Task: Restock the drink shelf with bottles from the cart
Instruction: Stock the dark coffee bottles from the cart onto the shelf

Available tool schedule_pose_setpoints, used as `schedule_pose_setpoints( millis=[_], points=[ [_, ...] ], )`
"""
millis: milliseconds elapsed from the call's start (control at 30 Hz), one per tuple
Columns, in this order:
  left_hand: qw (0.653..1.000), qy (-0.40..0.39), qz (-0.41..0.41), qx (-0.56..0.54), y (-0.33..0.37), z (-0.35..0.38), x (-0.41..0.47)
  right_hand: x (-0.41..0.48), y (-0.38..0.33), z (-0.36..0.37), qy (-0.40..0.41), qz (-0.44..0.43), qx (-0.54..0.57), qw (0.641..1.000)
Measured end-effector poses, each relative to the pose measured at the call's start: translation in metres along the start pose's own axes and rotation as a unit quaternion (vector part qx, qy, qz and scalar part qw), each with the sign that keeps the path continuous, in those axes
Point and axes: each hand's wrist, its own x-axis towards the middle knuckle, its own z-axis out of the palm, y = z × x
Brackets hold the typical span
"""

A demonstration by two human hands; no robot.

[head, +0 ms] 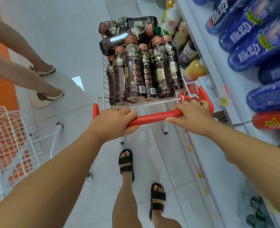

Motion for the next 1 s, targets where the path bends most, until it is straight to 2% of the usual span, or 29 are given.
schedule_pose_setpoints(
  millis=[333,467,500,567,633,700,767,867,1000],
  points=[
    [1.000,-0.019,-0.002,0.008,-0.071,-0.034,0.067,0.085,0.006,-0.057,-0.013,0.007,0.032,0.999],
    [0.998,-0.051,-0.024,-0.008,-0.089,-0.048,0.090,0.115,0.012,-0.078,-0.039,0.015,0.042,0.998],
    [0.998,-0.040,-0.032,-0.025,-0.091,-0.051,0.095,0.121,0.014,-0.083,-0.047,0.020,0.064,0.997],
    [0.991,0.026,-0.099,-0.086,-0.095,-0.060,0.106,0.133,0.016,-0.098,-0.049,0.044,0.202,0.977],
    [0.954,0.123,-0.218,-0.164,-0.099,-0.070,0.121,0.153,0.016,-0.112,-0.005,0.071,0.330,0.941],
    [0.905,0.202,-0.308,-0.215,-0.100,-0.082,0.144,0.178,0.014,-0.125,0.070,0.079,0.331,0.938],
    [0.865,0.241,-0.353,-0.262,-0.104,-0.089,0.171,0.203,0.010,-0.138,0.110,0.090,0.333,0.932],
    [0.816,0.238,-0.401,-0.341,-0.112,-0.091,0.205,0.232,0.002,-0.146,0.102,0.109,0.342,0.928],
    [0.804,0.169,-0.439,-0.362,-0.123,-0.084,0.229,0.258,-0.008,-0.139,0.081,0.169,0.338,0.922]
  ],
)
